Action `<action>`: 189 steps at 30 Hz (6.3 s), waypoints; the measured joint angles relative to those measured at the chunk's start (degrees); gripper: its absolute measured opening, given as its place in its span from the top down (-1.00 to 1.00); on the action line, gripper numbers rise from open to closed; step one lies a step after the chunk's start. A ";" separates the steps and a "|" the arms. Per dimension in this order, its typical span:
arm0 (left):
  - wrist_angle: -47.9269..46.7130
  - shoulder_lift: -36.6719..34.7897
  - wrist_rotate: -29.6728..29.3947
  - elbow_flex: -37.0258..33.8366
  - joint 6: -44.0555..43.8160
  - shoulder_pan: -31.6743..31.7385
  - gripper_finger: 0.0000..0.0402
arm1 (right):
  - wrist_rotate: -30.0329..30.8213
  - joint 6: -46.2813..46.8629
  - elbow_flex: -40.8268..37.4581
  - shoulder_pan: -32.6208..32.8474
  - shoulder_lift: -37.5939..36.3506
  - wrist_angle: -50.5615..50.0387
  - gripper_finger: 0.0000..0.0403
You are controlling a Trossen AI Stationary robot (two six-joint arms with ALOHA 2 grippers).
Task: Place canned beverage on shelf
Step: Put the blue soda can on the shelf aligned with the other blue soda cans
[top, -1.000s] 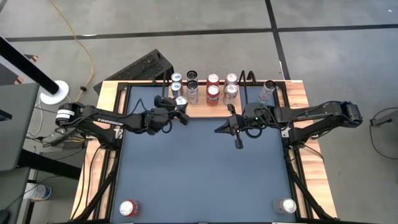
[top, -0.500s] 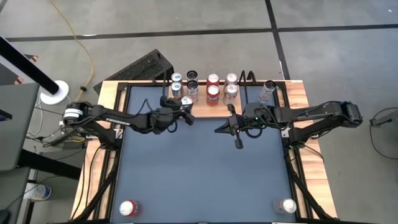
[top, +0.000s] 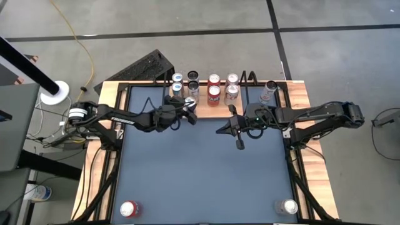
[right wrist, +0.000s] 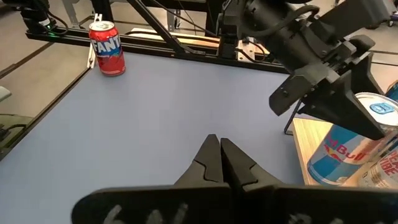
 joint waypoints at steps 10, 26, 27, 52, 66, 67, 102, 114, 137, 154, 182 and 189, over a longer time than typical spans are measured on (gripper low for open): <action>0.74 2.63 4.26 0.09 -1.21 2.59 -0.37 | 0.00 0.35 0.00 0.00 0.00 -0.21 1.00; -0.52 1.27 6.92 0.04 1.57 2.65 -0.50 | -0.01 0.46 0.00 -0.07 0.00 -0.27 1.00; -0.62 0.98 6.56 0.04 1.89 2.65 -0.50 | 0.00 0.46 0.00 -0.07 0.00 -0.26 1.00; -18.04 -25.54 1.34 -0.02 14.36 -6.69 -0.50 | 8.21 9.47 0.09 -3.57 12.88 8.19 1.00; -10.95 -49.07 7.60 -20.75 19.17 -25.31 -0.50 | 17.74 14.11 0.04 -8.44 21.40 21.22 1.00; -9.10 -50.78 8.98 -23.06 19.38 -25.75 -0.50 | 19.47 14.21 0.09 -8.46 21.69 21.56 1.00; -12.39 -63.67 19.60 -42.47 8.89 -25.80 -0.50 | 25.97 16.72 0.83 -9.42 28.96 31.65 1.00; -12.68 -63.69 27.65 -42.56 13.80 -25.81 -0.50 | 30.17 19.08 0.88 -8.27 30.91 34.12 1.00; -8.69 -69.94 31.27 -42.60 19.57 -25.79 -0.50 | 36.35 21.97 0.92 -7.21 31.87 39.95 1.00; -11.34 -71.93 30.46 -42.60 17.97 -25.77 -0.50 | 44.15 22.18 1.90 -5.86 36.81 47.05 1.00; -23.29 -71.12 28.54 -42.60 5.57 -25.75 -0.50 | 45.69 26.58 11.39 -4.63 43.98 42.06 1.00; -23.83 -71.14 30.29 -42.60 4.72 -25.75 -0.50 | 47.12 27.00 12.92 -4.63 43.98 40.80 1.00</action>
